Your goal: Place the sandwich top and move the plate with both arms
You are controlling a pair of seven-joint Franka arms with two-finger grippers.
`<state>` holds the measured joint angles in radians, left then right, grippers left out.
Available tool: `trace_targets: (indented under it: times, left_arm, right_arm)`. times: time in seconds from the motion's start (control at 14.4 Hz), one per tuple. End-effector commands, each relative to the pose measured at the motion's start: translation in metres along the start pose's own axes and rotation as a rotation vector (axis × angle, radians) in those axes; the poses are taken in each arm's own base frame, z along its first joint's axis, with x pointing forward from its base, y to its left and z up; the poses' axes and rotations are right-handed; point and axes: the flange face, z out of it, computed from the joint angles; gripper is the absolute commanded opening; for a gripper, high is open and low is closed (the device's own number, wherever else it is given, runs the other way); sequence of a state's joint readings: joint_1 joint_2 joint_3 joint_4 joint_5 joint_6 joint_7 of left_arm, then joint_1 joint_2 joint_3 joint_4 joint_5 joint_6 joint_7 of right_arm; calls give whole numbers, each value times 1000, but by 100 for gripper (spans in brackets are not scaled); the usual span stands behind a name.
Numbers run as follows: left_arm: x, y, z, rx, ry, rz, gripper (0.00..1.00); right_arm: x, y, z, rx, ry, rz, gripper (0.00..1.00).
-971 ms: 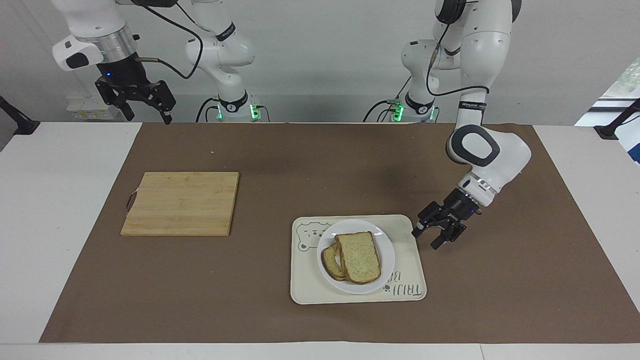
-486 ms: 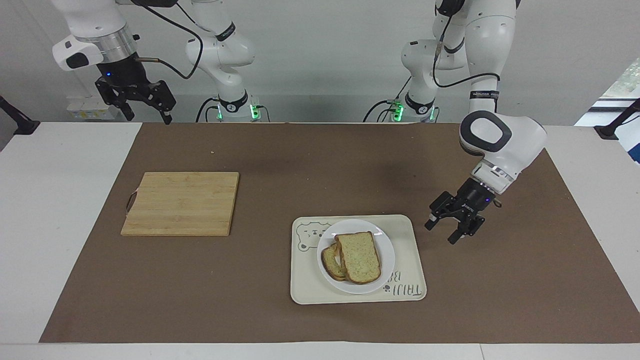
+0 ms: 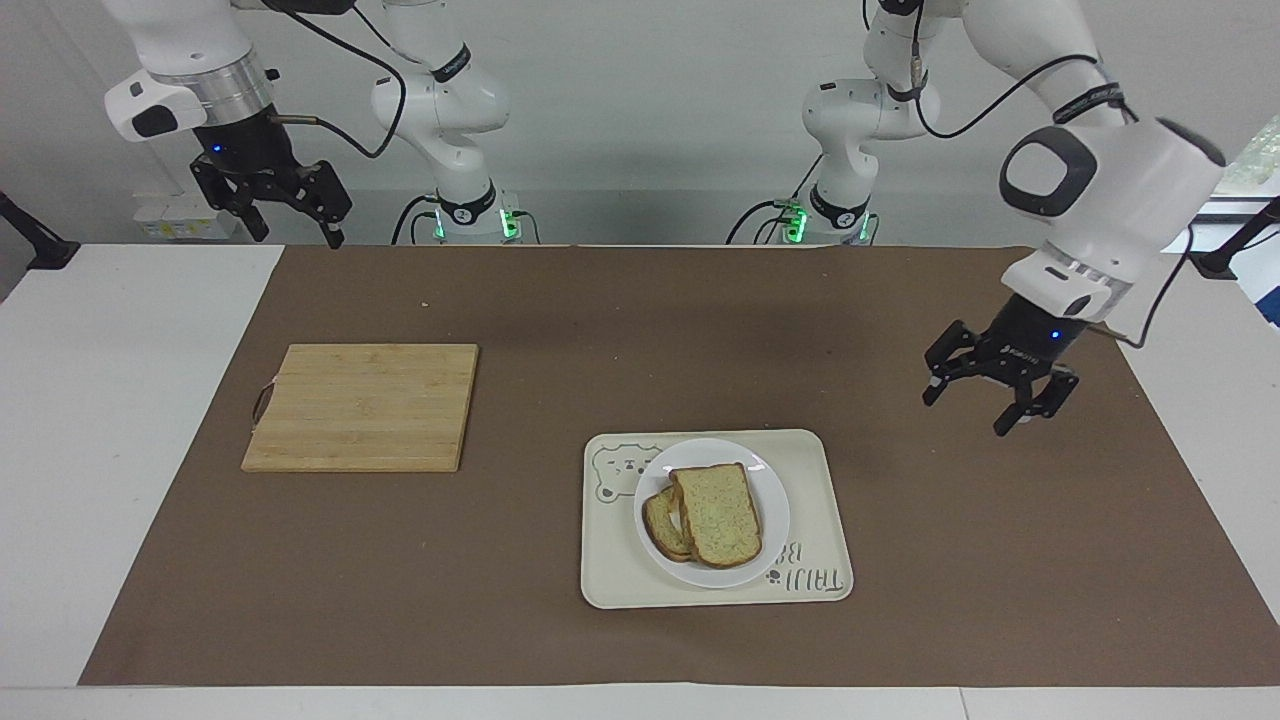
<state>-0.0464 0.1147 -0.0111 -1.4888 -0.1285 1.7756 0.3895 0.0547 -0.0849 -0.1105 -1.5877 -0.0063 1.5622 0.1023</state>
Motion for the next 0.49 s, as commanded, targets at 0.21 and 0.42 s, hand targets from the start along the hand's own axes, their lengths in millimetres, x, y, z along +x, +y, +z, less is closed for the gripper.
trace_targets:
  times: [0.21,0.42]
  left_arm:
    - [-79,16,-83,56,-204,-74,100]
    - [-80,16,-82,51,-242,-93,100]
  right_arm:
    - [-5,2,-2,3,-4,-23,100]
    - [-5,2,-1,3,-6,-23,100]
